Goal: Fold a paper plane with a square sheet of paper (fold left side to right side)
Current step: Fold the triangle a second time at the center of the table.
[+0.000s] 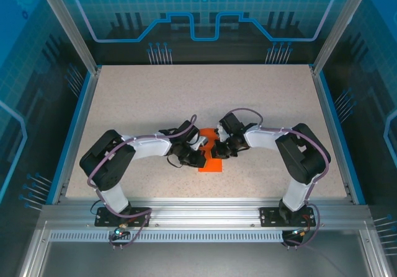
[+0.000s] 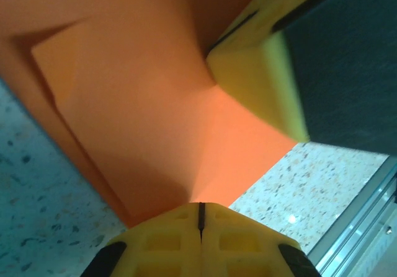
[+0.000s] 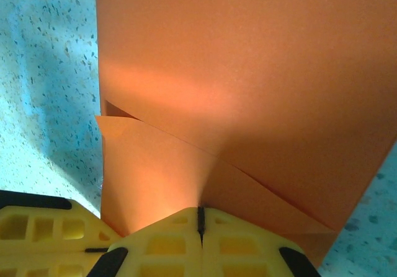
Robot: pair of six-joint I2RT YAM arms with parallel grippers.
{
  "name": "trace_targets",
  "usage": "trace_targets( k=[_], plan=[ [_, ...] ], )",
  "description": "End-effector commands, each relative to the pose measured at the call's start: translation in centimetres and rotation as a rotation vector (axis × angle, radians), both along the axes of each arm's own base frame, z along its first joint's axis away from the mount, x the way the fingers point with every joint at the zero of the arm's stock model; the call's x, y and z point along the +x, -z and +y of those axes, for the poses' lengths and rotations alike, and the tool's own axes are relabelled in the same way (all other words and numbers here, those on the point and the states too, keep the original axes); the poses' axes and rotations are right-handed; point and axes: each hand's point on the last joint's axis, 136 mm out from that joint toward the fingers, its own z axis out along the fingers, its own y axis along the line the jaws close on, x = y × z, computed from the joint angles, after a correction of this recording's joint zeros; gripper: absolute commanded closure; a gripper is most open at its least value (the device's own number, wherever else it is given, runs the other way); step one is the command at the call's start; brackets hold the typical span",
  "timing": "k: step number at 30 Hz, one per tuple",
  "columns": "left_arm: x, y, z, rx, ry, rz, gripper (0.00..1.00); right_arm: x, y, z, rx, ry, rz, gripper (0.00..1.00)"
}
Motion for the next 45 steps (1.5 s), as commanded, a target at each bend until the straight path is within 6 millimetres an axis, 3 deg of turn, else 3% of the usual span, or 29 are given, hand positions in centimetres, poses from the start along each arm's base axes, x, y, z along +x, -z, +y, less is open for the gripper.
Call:
trace_targets(
  k=[1,12,23,45],
  plan=[
    [0.3,-0.8,-1.1,-0.037,0.017,0.022,1.00,-1.9,1.8,-1.6,-0.095,0.006,0.091,1.00],
    [0.6,0.7,-1.4,-0.012,0.033,0.043,1.00,-2.1,1.8,-1.9,-0.105,0.006,0.091,1.00],
    [-1.6,2.3,1.0,0.051,0.021,0.075,1.00,-2.2,2.2,-2.5,-0.137,0.010,0.100,1.00],
    [-4.6,2.7,4.2,0.099,-0.018,0.099,1.00,-1.6,2.3,-3.6,-0.163,0.023,0.106,1.00]
  ],
)
